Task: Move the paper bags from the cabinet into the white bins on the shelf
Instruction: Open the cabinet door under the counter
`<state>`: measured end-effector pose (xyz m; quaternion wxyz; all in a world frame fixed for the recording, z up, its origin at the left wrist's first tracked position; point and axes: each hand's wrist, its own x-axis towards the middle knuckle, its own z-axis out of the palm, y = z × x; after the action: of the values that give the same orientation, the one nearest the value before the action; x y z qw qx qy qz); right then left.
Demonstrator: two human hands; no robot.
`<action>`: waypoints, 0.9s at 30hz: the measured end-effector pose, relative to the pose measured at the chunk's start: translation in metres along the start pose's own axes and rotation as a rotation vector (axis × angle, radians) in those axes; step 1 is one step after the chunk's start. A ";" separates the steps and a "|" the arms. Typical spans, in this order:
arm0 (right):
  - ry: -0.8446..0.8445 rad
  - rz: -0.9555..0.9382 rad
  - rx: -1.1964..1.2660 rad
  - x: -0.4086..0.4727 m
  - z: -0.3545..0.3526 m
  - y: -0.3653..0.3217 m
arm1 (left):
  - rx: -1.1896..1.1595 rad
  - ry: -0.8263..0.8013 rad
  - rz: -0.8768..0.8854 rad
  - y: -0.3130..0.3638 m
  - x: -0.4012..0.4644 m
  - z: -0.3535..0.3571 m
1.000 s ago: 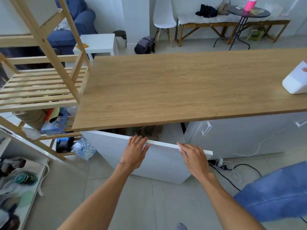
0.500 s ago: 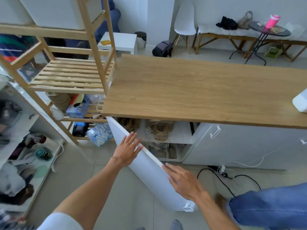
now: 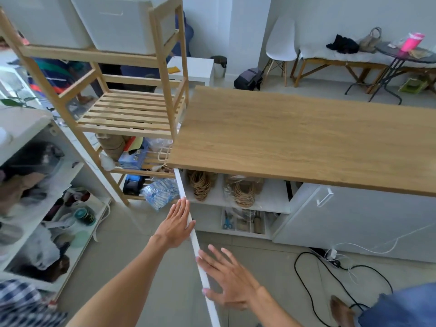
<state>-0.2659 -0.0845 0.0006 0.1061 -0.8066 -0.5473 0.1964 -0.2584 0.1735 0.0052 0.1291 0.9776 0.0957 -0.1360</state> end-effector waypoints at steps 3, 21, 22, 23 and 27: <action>-0.051 0.071 0.064 0.012 0.000 -0.007 | 0.024 -0.013 -0.037 -0.002 -0.003 -0.003; 0.335 0.793 0.669 0.015 -0.118 0.092 | -0.189 -0.040 -0.216 0.033 0.018 -0.056; 0.345 0.808 0.678 0.013 -0.121 0.097 | -0.211 -0.036 -0.216 0.038 0.020 -0.058; 0.349 0.822 0.688 0.011 -0.124 0.101 | -0.230 -0.036 -0.213 0.042 0.023 -0.060; 0.352 0.864 0.722 0.000 -0.129 0.120 | -0.266 -0.050 -0.182 0.059 0.034 -0.058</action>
<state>-0.1093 -0.1239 0.0705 0.3736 -0.8898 -0.0419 0.2588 -0.1989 0.1390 0.0623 0.2468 0.9355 0.1979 -0.1575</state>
